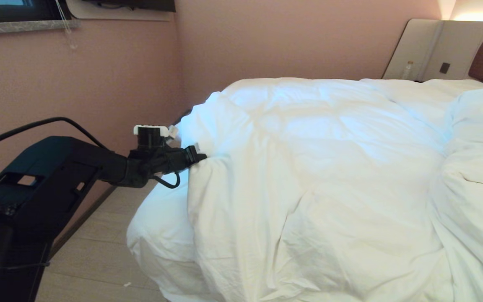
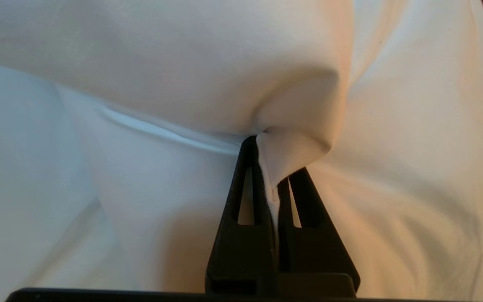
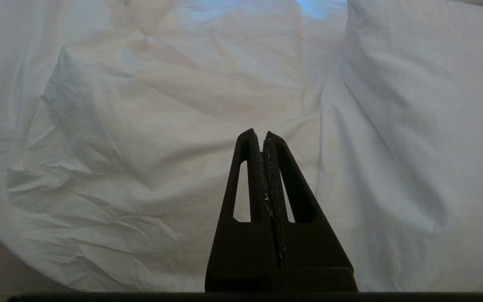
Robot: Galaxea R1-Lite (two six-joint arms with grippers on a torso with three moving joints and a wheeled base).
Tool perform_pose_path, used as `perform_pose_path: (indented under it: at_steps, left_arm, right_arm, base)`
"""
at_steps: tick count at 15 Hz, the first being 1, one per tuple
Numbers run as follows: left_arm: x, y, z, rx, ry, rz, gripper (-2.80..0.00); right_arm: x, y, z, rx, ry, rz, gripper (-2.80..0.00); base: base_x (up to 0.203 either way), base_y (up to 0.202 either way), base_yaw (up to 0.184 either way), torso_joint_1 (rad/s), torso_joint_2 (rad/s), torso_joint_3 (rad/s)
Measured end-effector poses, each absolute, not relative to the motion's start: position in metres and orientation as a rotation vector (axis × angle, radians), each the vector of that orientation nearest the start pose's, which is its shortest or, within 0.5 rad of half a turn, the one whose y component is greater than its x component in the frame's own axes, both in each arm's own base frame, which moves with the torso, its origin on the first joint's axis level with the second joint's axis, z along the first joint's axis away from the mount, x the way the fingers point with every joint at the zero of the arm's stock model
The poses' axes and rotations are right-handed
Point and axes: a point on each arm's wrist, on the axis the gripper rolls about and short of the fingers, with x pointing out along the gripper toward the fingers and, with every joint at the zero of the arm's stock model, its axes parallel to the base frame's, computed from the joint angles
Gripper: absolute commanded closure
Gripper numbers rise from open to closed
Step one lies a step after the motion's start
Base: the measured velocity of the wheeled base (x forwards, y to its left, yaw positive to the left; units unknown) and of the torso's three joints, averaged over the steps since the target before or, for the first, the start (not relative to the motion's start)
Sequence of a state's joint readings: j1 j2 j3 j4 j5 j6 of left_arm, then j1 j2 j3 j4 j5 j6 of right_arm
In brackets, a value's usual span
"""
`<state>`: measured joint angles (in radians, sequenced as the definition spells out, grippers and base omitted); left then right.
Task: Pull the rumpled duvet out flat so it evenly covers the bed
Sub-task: Flatten the corners of the folded blanket
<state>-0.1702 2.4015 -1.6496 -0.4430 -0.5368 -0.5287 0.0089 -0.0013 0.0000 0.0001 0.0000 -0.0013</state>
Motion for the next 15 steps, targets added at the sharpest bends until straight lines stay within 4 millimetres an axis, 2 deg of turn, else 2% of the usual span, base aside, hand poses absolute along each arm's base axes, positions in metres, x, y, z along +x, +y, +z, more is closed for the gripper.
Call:
perform_pose_path:
  at_steps: [9,15]
  left_arm:
    - [0.478,-0.094,0.123,-0.556,0.471,-0.607,0.00]
    - [0.441,-0.080,0.152,-0.553,0.469,-0.584,0.00]
  right_arm:
    - [-0.023,0.000,0.075,-0.002,-0.001,0.009,0.00]
    - [-0.023,0.000,0.075,-0.001,-0.001,0.009,0.00]
  base:
    - [0.000,0.000,0.000,0.000,0.00,0.000]
    - [0.000,0.000,0.000,0.000,0.00,0.000]
